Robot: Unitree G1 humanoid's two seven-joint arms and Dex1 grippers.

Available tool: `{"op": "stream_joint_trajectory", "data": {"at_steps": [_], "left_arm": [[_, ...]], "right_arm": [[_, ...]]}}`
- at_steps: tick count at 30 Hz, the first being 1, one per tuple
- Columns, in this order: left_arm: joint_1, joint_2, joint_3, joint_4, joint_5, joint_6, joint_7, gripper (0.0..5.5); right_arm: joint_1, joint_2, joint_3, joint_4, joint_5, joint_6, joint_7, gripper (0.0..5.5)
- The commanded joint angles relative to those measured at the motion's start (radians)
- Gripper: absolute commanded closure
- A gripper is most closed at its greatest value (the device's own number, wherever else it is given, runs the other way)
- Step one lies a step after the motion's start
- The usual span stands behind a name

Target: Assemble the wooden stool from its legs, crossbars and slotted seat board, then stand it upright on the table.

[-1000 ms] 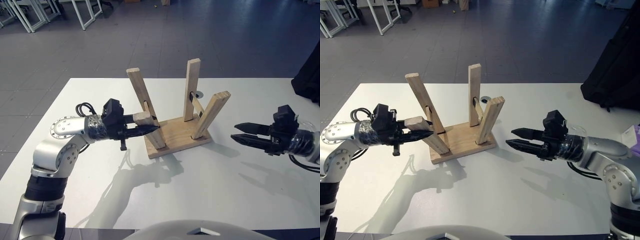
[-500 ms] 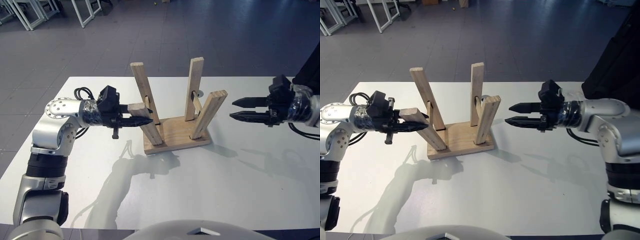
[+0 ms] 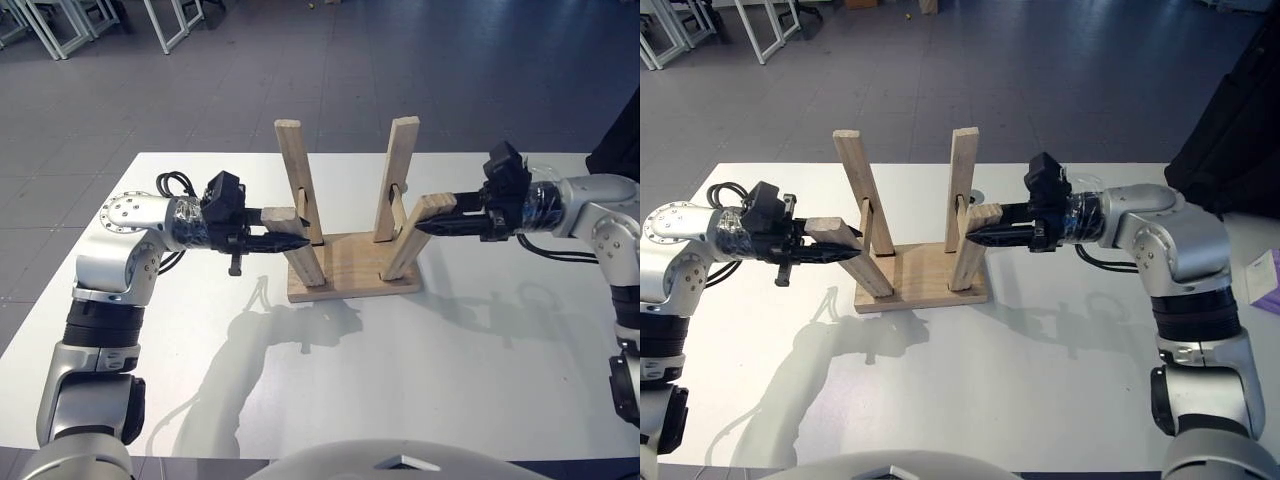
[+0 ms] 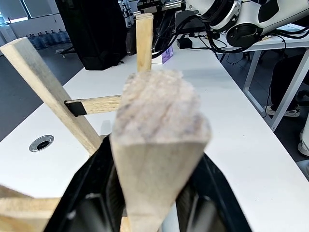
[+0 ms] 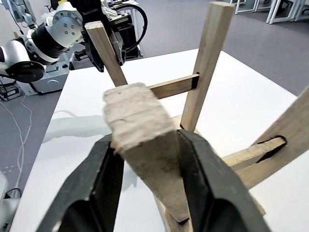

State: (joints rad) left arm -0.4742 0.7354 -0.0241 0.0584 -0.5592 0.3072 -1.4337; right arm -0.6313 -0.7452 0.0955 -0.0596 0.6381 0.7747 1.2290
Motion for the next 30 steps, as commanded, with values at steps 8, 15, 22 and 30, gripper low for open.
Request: {"op": "stream_joint_trajectory", "data": {"at_steps": [8,15,22,30], "left_arm": [[0.083,0.126,0.028,-0.112,-0.214,0.486,0.005,4.26],[-0.065,0.248,-0.032,0.046,-0.38,0.862,-0.104,4.26],[-0.229,0.094,-0.157,0.33,-0.102,0.602,-0.061,3.28],[-0.343,0.104,-0.193,0.64,0.034,0.47,-0.178,2.61]], "right_arm": [[0.223,-0.016,-0.15,-0.274,0.417,0.477,-0.135,4.0],[0.123,-0.003,-0.221,0.035,0.903,0.619,-0.377,4.0],[0.005,0.086,-0.149,0.402,0.501,0.43,-0.421,3.19],[-0.018,0.071,-0.168,0.428,0.358,0.393,-0.304,1.88]]}}
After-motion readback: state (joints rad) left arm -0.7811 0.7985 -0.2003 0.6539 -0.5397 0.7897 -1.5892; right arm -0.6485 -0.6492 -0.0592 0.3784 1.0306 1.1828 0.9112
